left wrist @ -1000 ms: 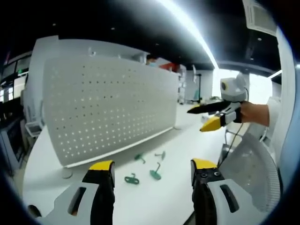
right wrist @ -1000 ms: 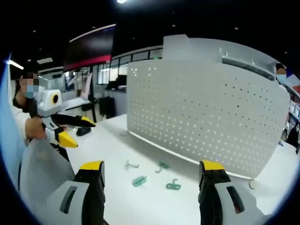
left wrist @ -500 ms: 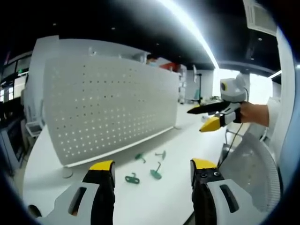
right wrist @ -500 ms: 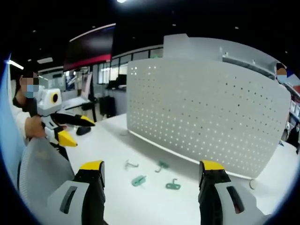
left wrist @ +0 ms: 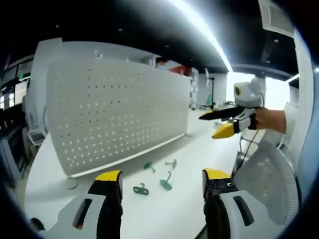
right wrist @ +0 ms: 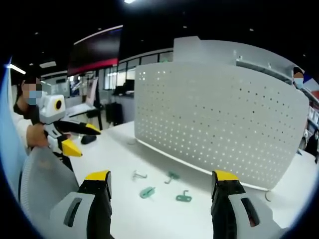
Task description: Insert the hook assembly into the mounting plate slot until the hook locks in place.
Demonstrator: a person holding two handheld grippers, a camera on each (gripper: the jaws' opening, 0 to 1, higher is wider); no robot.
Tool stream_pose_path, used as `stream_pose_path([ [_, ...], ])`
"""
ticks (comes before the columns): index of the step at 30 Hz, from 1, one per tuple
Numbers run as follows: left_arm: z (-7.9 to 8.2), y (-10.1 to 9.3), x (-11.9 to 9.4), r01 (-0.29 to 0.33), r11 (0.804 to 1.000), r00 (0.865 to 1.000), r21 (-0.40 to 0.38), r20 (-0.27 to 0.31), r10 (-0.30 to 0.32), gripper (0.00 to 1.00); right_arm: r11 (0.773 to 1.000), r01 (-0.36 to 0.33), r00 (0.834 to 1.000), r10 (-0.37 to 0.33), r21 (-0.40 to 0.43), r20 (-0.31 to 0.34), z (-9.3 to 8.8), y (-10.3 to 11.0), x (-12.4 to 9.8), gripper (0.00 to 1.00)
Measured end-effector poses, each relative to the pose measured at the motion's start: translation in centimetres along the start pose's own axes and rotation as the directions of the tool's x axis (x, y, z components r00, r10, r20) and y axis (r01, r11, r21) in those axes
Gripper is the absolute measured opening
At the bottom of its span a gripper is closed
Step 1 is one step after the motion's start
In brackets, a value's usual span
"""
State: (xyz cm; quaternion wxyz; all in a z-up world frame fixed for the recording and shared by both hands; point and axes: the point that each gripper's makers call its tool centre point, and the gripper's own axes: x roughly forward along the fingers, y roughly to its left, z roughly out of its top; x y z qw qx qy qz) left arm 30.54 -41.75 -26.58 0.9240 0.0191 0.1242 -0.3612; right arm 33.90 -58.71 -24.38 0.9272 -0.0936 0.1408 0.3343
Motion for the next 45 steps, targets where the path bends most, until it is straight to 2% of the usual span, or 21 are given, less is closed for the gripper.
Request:
stream_pose_path([
  [22, -0.2, 0.2, 0.0, -0.014, 1.0, 1.0, 0.005, -0.015, 0.014, 0.65, 1.0, 0.005, 1.0, -0.005, 0.013, 0.007, -0.2, -0.3, -0.1, 0.83],
  [28, -0.4, 0.5, 0.0, -0.022, 1.0, 0.999, -0.001, -0.028, 0.022, 0.65, 1.0, 0.004, 1.0, -0.004, 0.02, 0.018, 0.0, -0.3, 0.0, 0.83],
  [34, -0.7, 0.5, 0.2, -0.014, 1.0, 0.999, -0.006, -0.051, 0.014, 0.64, 1.0, -0.004, 1.0, 0.004, 0.025, 0.006, -0.6, -0.3, 0.1, 0.83],
  [40, 0.7, 0.9, 0.9, -0.013, 1.0, 0.999, -0.001, -0.05, 0.013, 0.63, 1.0, 0.004, 1.0, -0.004, 0.025, 0.009, -0.5, -0.9, 0.2, 0.83],
  [45, 1.7, 1.2, 2.1, -0.009, 0.999, 0.997, 0.035, -0.075, 0.012, 0.61, 0.999, 0.007, 1.0, -0.007, 0.036, 0.018, -0.5, -1.2, 0.3, 0.83],
])
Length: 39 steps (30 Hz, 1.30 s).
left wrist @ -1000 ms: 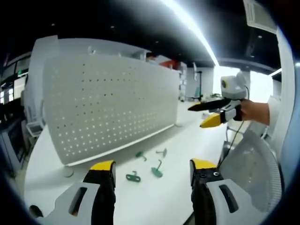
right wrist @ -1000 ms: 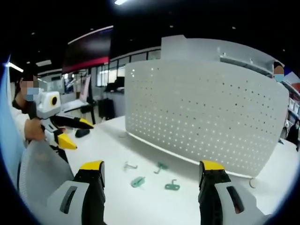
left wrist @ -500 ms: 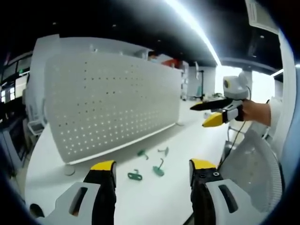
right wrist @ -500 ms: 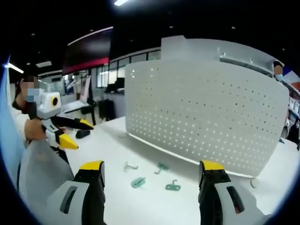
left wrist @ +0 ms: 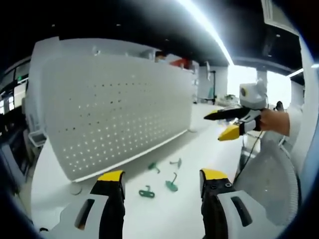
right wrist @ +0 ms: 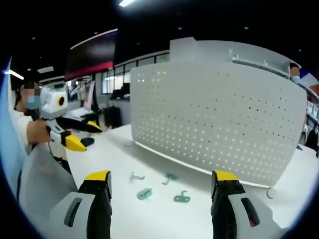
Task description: Insert the hook assembly into the mounting plate slot until the hook locks in place.
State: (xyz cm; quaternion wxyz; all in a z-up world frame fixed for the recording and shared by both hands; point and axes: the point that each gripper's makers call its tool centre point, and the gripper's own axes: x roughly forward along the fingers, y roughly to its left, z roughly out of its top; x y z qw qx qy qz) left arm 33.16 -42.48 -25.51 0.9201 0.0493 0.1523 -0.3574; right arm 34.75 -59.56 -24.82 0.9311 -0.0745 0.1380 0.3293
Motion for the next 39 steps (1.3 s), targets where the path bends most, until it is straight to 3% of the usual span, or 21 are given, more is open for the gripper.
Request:
stream_pose_path([
  [8, 0.0, 0.4, 2.5, 0.011, 1.0, 0.999, 0.024, -0.044, -0.01, 0.59, 1.0, 0.009, 1.0, -0.009, 0.011, 0.01, 0.3, -0.9, -0.1, 0.83],
  [20, -4.3, 1.4, 5.9, 0.023, 1.0, 0.99, 0.002, -0.14, -0.022, 0.53, 1.0, 0.01, 1.0, -0.01, 0.014, -0.002, 0.0, -1.1, 0.2, 0.83],
  [27, -6.4, 1.6, 7.4, 0.04, 0.999, 0.979, 0.033, -0.203, -0.033, 0.51, 1.0, 0.008, 1.0, -0.008, 0.008, 0.0, 0.2, -1.3, 0.5, 0.83],
  [39, -9.7, 3.0, 9.5, 0.012, 1.0, 0.963, 0.003, -0.268, -0.011, 0.43, 1.0, 0.006, 1.0, -0.006, 0.007, -0.005, 0.1, -1.4, 0.6, 0.83],
])
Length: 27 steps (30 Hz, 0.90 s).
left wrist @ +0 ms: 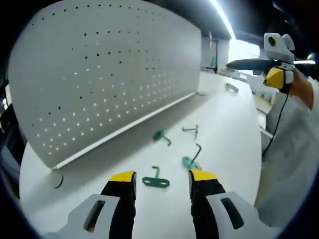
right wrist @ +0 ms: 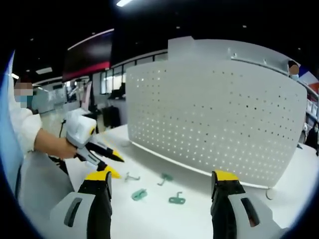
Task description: Insert the hook assembly into the mounting plate slot until the hook locks in place.
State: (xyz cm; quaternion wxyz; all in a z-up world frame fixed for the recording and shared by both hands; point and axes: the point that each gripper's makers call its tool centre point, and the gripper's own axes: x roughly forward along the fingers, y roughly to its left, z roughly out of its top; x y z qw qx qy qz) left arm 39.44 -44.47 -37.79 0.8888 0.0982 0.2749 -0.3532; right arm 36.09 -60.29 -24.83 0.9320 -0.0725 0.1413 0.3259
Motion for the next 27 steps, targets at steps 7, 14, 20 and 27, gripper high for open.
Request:
stream_pose_path([
  [7, -1.1, 0.1, 1.1, 0.007, 1.0, 1.0, 0.006, -0.029, -0.007, 0.44, 1.0, -0.005, 1.0, 0.005, -0.002, -0.001, 0.0, 0.2, 0.1, 0.83],
  [14, -1.7, 0.2, 1.8, 0.014, 1.0, 0.999, 0.009, -0.043, -0.014, 0.43, 1.0, -0.003, 1.0, 0.003, -0.001, -0.007, -0.3, 0.1, 0.0, 0.83],
  [20, -1.8, 0.1, 2.2, 0.021, 1.0, 0.999, 0.007, -0.033, -0.021, 0.39, 1.0, 0.003, 1.0, -0.003, -0.001, -0.01, -0.3, -0.1, -0.2, 0.83],
  [27, -2.0, 0.2, 2.6, 0.028, 1.0, 0.999, -0.006, -0.028, -0.029, 0.37, 1.0, 0.002, 1.0, -0.002, -0.002, -0.013, -0.3, 0.0, -0.1, 0.83],
])
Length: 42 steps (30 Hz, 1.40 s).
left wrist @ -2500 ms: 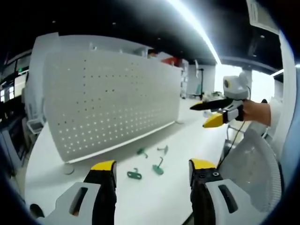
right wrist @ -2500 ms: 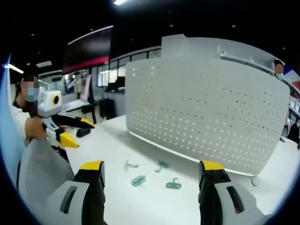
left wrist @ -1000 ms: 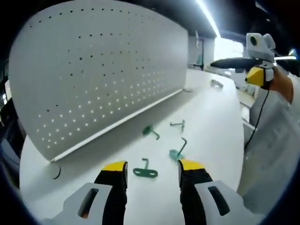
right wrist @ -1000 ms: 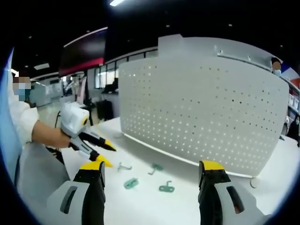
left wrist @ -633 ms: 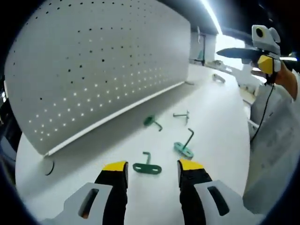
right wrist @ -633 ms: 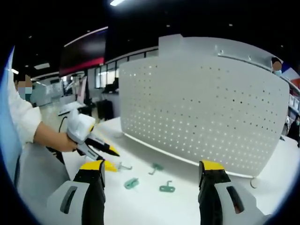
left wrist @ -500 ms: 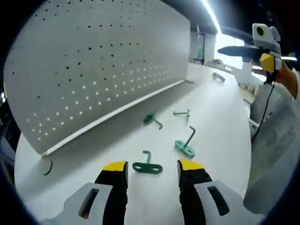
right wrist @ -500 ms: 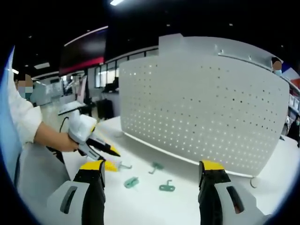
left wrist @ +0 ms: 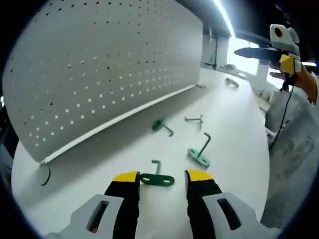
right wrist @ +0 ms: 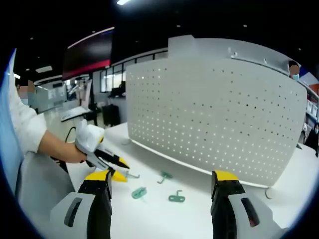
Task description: Insert the hook assembly into the mounting plate slot until the hook locks in place.
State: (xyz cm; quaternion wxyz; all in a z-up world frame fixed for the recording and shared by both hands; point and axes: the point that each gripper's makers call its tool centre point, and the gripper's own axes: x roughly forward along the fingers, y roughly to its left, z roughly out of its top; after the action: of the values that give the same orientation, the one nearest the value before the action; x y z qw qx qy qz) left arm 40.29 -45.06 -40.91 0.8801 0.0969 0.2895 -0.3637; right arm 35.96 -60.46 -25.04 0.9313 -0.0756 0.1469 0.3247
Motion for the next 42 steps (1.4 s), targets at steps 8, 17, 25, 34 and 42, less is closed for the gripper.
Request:
stream_pose_path([
  [8, -0.34, 0.04, 0.37, 0.006, 1.0, 1.0, -0.01, -0.005, -0.006, 0.37, 1.0, 0.0, 1.0, 0.0, 0.001, -0.007, -0.08, -0.1, 0.07, 0.83],
  [17, -0.44, 0.06, 0.62, 0.013, 1.0, 1.0, -0.008, 0.004, -0.012, 0.31, 1.0, -0.005, 1.0, 0.004, -0.003, -0.012, -0.03, 0.14, 0.4, 0.83],
  [25, -0.44, 0.03, 0.61, 0.014, 1.0, 1.0, 0.006, 0.01, -0.014, 0.3, 1.0, -0.008, 1.0, 0.008, -0.001, -0.011, -0.07, 0.37, 0.54, 0.83],
  [34, -0.35, 0.14, 0.39, 0.016, 1.0, 1.0, 0.014, 0.015, -0.017, 0.29, 1.0, -0.008, 1.0, 0.008, -0.003, -0.008, -0.09, 0.48, 0.59, 0.83],
  [42, -0.22, -0.07, 0.15, 0.022, 1.0, 1.0, 0.018, 0.019, -0.022, 0.29, 1.0, -0.014, 1.0, 0.014, -0.007, -0.006, 0.03, 0.6, 0.57, 0.83],
])
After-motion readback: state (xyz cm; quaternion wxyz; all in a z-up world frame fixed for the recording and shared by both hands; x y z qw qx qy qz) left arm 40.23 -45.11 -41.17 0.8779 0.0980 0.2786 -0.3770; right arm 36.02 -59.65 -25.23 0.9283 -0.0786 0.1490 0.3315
